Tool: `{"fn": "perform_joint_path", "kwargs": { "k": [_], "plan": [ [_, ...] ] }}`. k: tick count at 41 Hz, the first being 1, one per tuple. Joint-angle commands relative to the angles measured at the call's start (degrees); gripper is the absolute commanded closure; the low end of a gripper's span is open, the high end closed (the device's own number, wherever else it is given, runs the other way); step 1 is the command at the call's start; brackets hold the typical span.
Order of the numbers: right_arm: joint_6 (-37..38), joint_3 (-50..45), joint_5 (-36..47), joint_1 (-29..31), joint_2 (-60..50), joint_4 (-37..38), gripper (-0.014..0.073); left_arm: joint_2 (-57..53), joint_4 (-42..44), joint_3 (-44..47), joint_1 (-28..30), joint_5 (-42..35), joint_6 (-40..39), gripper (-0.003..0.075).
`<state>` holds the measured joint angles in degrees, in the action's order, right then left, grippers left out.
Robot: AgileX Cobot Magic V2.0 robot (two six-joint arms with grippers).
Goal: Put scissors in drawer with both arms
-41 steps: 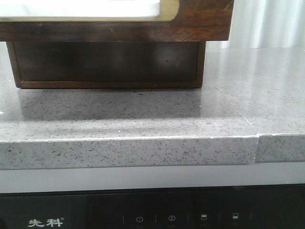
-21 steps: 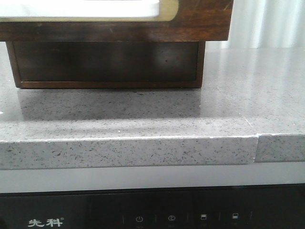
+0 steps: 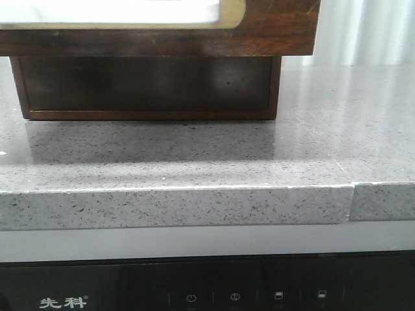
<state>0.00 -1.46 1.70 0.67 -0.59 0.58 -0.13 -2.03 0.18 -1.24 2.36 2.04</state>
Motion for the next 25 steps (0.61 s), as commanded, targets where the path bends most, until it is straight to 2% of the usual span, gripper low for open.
{"fn": "perform_joint_path", "kwargs": {
  "k": [1,11,25],
  "plan": [
    [0.8,-0.07,4.84,-0.25,-1.01,1.02,0.07,-1.18,-0.02,1.47,-0.31,-5.09,-0.66,0.0741],
    [0.87,-0.07,4.85,-2.97,-1.01,1.29,0.07,-1.18,-0.02,1.47,-0.31,-5.09,-0.66,0.0741],
    [1.94,-0.07,5.79,-2.43,-1.01,2.27,0.07,-1.18,-0.02,1.47,-0.31,-5.09,-0.66,0.0741]
  ]
}}
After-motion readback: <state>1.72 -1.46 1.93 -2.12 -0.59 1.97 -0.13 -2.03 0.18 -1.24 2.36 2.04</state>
